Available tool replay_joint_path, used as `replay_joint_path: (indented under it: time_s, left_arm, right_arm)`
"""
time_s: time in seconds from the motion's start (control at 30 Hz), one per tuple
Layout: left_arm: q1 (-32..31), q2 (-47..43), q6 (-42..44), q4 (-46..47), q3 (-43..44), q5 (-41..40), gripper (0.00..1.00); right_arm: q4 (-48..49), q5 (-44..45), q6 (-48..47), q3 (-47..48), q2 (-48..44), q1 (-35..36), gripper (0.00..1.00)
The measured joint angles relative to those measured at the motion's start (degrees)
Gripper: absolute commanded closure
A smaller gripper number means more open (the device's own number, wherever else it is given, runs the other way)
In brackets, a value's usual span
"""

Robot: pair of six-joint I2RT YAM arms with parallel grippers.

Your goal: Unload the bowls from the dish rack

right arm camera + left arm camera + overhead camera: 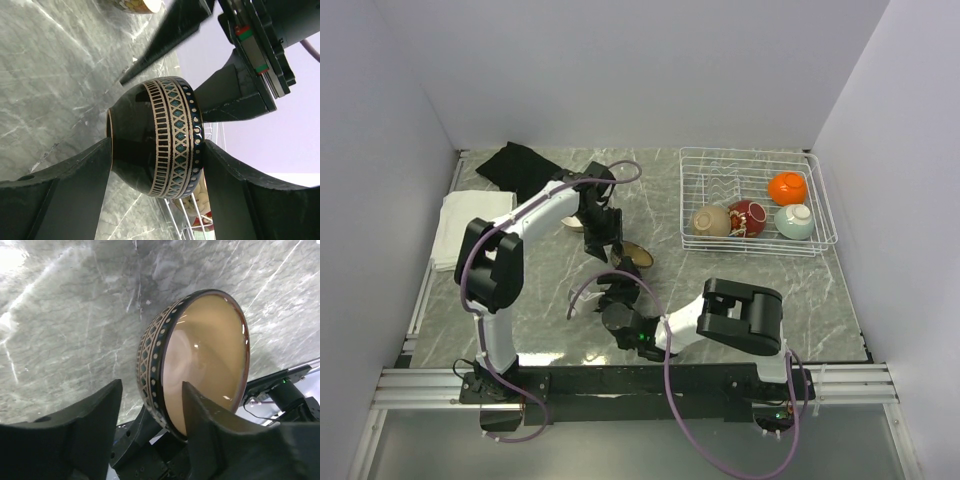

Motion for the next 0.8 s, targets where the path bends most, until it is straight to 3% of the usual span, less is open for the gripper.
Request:
replay_joint_path:
  time_s: [0.17, 0.23, 0.47, 0.53, 0.57, 0.73, 0.8]
  left_arm:
    - [-0.2, 0.2, -0.4, 0.4, 0.0, 0.9, 0.8]
    - [-0.2, 0.6, -0.3, 0.3, 0.0, 0.0, 0.96]
    - [-0.6, 1.9, 1.5, 1.0, -0.6, -1.6, 0.99]
    - [-0.7, 1.9, 1.7, 2.6, -0.5, -3.0, 0.99]
    - [-0.7, 1.9, 1.4, 2.8, -0.5, -3.3, 0.99]
    - [-0.6, 1.9, 1.3, 2.8, -0.5, -6.7, 0.99]
    - [-0.6, 1.8, 1.3, 3.2, -0.5, -8.7, 0.99]
  right_arm:
    - [0.1, -0.1, -1.4, 0.0, 0.4, 0.5, 0.71]
    - [0.4, 0.0, -2.7, 0.0, 0.8, 1.1, 0.71]
    - [2.4, -0.1, -1.6, 0.3, 1.8, 1.0, 0.66]
    - [3.4, 0.0, -1.7, 0.4, 1.9, 1.2, 0.58]
    - [3.8, 0.1, -1.5, 0.5, 1.9, 1.2, 0.47]
    - [3.5, 1.7, -0.8, 0.5, 1.9, 1.1, 0.11]
    - [3.5, 2.3, -0.7, 0.5, 1.9, 1.0, 0.04]
